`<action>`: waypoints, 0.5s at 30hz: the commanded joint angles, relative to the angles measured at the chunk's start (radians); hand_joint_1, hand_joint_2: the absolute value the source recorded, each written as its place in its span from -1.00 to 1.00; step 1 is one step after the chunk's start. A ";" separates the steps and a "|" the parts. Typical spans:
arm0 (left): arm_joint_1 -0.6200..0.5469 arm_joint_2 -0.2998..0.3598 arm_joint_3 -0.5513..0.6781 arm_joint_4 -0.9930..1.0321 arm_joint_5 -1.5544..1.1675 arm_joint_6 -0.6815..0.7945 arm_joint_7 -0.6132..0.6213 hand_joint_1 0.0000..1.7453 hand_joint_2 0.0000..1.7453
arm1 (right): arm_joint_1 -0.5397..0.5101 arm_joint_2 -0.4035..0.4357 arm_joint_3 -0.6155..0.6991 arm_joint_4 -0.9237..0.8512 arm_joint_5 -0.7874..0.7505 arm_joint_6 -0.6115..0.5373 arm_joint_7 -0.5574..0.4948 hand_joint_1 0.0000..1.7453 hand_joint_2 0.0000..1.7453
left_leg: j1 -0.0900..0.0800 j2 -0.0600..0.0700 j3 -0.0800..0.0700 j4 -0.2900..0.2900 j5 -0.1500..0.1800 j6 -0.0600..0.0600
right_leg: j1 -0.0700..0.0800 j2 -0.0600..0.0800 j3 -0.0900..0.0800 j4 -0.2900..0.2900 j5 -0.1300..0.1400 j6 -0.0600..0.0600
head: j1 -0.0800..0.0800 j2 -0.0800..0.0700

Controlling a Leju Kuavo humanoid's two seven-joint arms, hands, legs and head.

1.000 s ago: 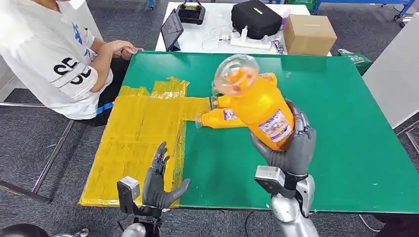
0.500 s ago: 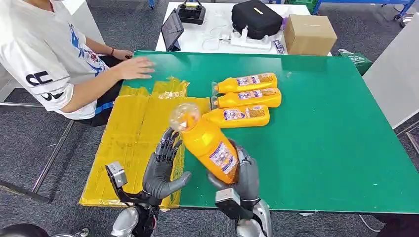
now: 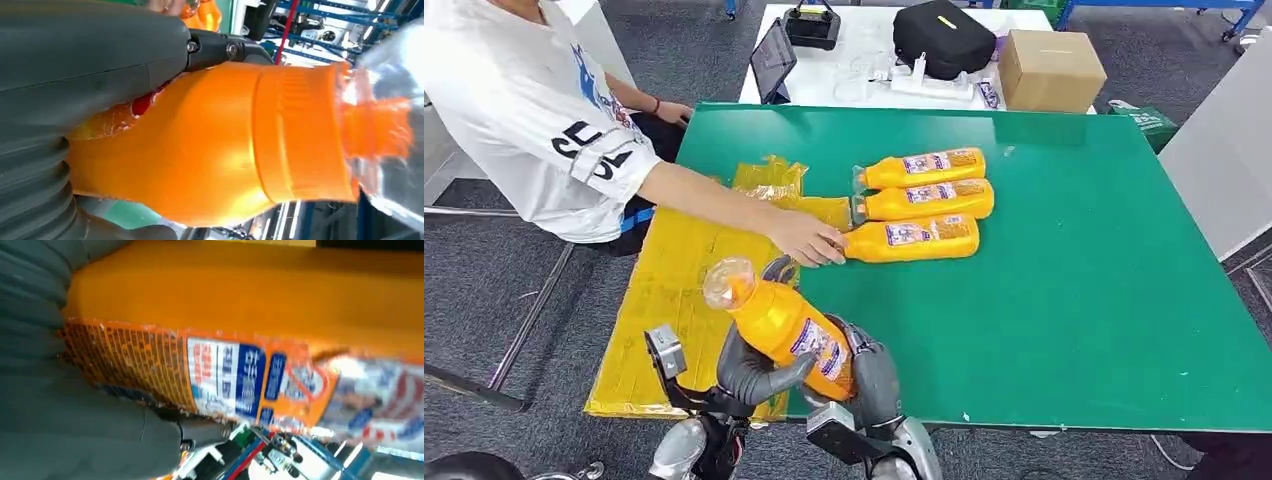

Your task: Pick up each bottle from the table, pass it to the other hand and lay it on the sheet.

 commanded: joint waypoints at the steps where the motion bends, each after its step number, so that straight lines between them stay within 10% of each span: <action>1: -0.036 0.038 -0.037 0.058 -0.004 -0.005 0.007 -1.00 1.00 | -0.056 0.001 0.034 0.115 0.004 0.005 0.003 1.00 1.00 | 0.001 0.001 0.003 -0.001 -0.001 -0.001 | 0.001 0.000 0.003 -0.002 0.000 -0.001 | 0.000 0.000; 15: -0.074 0.063 -0.065 0.135 -0.110 0.016 0.016 -1.00 1.00 | -0.112 0.028 0.107 0.211 0.099 -0.027 0.041 1.00 1.00 | 0.002 0.002 0.005 -0.001 -0.001 -0.002 | 0.002 0.000 0.005 -0.002 0.000 -0.003 | 0.000 0.000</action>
